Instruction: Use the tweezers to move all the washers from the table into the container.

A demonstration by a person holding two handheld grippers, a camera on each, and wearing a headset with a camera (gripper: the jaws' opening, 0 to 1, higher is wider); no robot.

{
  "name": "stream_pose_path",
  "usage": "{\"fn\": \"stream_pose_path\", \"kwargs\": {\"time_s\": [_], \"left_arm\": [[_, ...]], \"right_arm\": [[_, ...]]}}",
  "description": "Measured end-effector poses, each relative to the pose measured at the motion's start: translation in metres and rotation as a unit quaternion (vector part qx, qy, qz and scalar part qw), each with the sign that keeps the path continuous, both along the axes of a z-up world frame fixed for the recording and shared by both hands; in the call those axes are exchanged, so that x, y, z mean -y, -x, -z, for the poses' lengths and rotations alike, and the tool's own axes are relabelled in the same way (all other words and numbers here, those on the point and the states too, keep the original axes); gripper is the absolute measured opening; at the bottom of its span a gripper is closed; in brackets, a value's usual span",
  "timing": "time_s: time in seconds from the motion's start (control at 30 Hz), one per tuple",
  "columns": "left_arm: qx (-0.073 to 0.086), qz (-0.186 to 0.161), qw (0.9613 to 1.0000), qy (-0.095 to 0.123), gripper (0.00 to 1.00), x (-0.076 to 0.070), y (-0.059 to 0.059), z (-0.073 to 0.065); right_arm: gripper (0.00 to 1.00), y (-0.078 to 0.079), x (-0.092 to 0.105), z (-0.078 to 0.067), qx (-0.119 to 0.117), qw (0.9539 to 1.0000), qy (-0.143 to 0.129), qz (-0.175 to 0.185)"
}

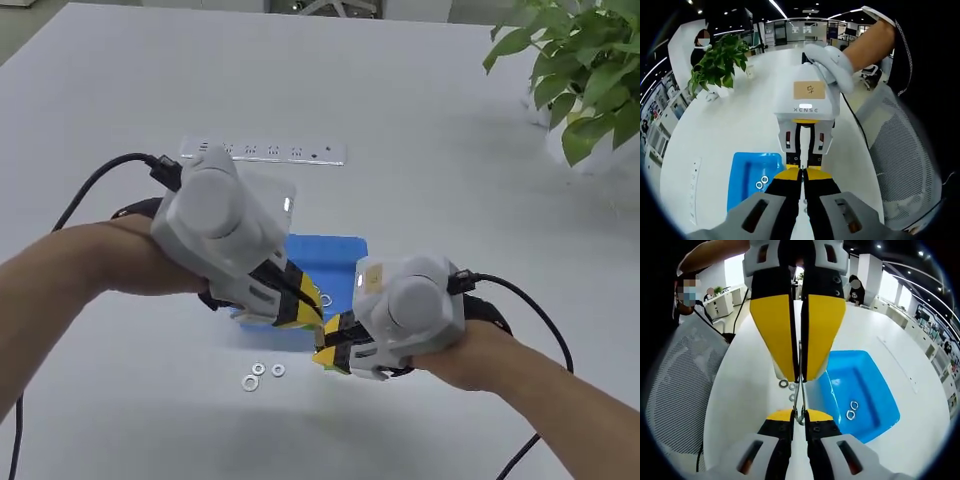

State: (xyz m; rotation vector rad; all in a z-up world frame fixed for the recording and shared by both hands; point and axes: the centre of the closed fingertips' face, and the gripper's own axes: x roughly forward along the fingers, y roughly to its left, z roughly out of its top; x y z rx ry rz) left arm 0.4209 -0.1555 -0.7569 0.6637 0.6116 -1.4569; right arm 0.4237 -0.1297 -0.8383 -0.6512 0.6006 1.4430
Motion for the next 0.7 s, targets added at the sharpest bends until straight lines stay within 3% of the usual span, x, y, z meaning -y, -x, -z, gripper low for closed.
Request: {"fn": "stream_pose_path", "kwargs": {"time_s": [0.37, 0.7], "left_arm": [[0.018, -0.006, 0.9998, 0.009, 0.06, -0.003, -0.008, -0.021], [0.032, -0.009, 0.9993, 0.014, 0.06, -0.005, -0.025, -0.034]], "right_arm": [[0.10, -0.011, -0.004, -0.021, 0.015, 0.9999, -0.003, 0.000], [0.10, -0.030, -0.005, -0.034, 0.031, 0.9995, -0.003, -0.003]]}}
